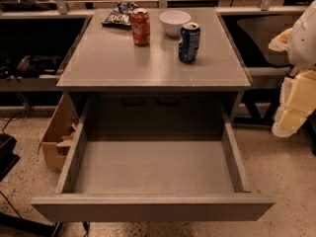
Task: Close top drawer
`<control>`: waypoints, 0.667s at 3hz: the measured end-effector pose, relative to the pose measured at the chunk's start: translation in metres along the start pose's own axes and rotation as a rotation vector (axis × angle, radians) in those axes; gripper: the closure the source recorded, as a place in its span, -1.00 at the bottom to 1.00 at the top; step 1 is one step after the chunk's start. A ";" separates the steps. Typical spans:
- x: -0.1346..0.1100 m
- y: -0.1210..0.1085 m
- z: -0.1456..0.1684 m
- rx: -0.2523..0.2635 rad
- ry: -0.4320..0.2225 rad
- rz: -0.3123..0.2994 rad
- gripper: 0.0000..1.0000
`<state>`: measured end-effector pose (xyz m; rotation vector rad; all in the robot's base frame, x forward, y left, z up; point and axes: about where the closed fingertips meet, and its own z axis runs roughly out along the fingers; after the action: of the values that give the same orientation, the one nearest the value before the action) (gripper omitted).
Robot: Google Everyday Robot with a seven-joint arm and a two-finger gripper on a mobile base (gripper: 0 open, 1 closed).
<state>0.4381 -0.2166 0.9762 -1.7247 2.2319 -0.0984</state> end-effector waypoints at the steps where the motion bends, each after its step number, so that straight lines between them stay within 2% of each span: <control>1: 0.000 0.001 0.001 -0.001 0.000 0.001 -1.00; 2: 0.004 0.028 0.021 -0.022 0.002 0.014 -1.00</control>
Offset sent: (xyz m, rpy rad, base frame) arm -0.0570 0.0178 -0.0797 0.0194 0.0807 -0.0243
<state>0.4171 -0.2096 0.9483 -1.7207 2.2540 -0.0729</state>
